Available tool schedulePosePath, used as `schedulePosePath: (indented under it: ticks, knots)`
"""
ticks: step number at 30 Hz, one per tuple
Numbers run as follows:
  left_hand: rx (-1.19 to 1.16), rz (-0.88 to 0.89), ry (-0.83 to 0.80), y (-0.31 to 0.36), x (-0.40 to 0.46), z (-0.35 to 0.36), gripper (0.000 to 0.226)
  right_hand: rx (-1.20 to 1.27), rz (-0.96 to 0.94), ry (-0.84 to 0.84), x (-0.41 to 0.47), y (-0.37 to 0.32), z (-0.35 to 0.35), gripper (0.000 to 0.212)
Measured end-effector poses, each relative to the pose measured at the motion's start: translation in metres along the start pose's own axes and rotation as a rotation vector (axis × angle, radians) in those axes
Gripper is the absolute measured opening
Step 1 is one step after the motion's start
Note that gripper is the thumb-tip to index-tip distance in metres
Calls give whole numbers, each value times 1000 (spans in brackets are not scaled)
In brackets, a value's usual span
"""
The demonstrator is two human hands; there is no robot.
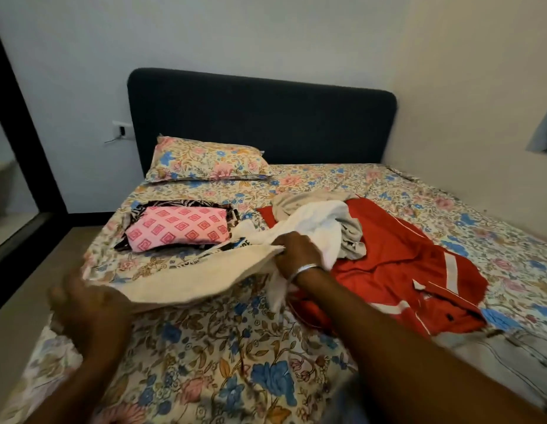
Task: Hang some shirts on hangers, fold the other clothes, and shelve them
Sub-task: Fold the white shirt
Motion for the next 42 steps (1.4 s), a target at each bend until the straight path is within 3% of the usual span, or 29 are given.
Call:
schedulePosePath:
  ticks: [2,4,6,8,11,13,19,24,26,30,31,34,37,38,39,40,42]
  knots:
    - [-56,425,-234,42,-44,6,73,120,-27,-88,-17,-42,28,34]
    - [-106,623,-549,61,-91,25,86,165,-141,-193,-51,-83,54,32]
    - [-158,606,-645,53,-97,52,79,39,-324,-262,-77,-114,65,30]
    - [-215,402,-657,44,-83,74,64,-66,-421,-249,-78,-123,60,32]
    - [-156,584,-731,70,-79,64,56,-31,-356,-179,-60,-106,47,31]
    - [-98,591,-805,75,-74,60,40,-17,-280,-100,-52,-89,38,27]
    - [-89,442,-591,65,-35,52,30,-14,-175,-27,-38,-73,33,24]
    - [-375,47,-574,46,-17,52,30,290,-288,-273,-55,-91,59,28]
    - [-360,86,-637,51,-25,51,30,279,-289,-284,-59,-97,67,24]
    - [-303,308,-930,76,-57,41,86,257,-399,-187,-64,-119,69,17]
    - [-290,379,-938,81,-61,40,88,233,-458,-159,-66,-124,68,20]
    - [-202,539,-733,90,-52,26,53,149,-605,-81,-72,-135,70,24]
    - [-175,437,-627,82,-39,16,15,254,-590,57,-69,-135,60,22]
    - [-167,407,-627,81,-38,18,17,334,-547,102,-66,-131,52,20]
    - [-154,397,-623,79,-36,20,34,425,-507,107,-64,-129,48,19]
    - [-168,379,-618,76,-33,19,46,508,-473,69,-63,-129,50,21]
    - [-316,307,-581,75,-29,19,47,536,-430,-41,-62,-126,58,38]
Point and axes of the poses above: each hand's wrist, its own x-axis towards the middle knuckle, its own z-axis out of the palm, y = z × x, the point moved 7 cm from there along x, towards the middle knuckle, and after that the axes turned 2 degrees about y, right-handed, at the moved point
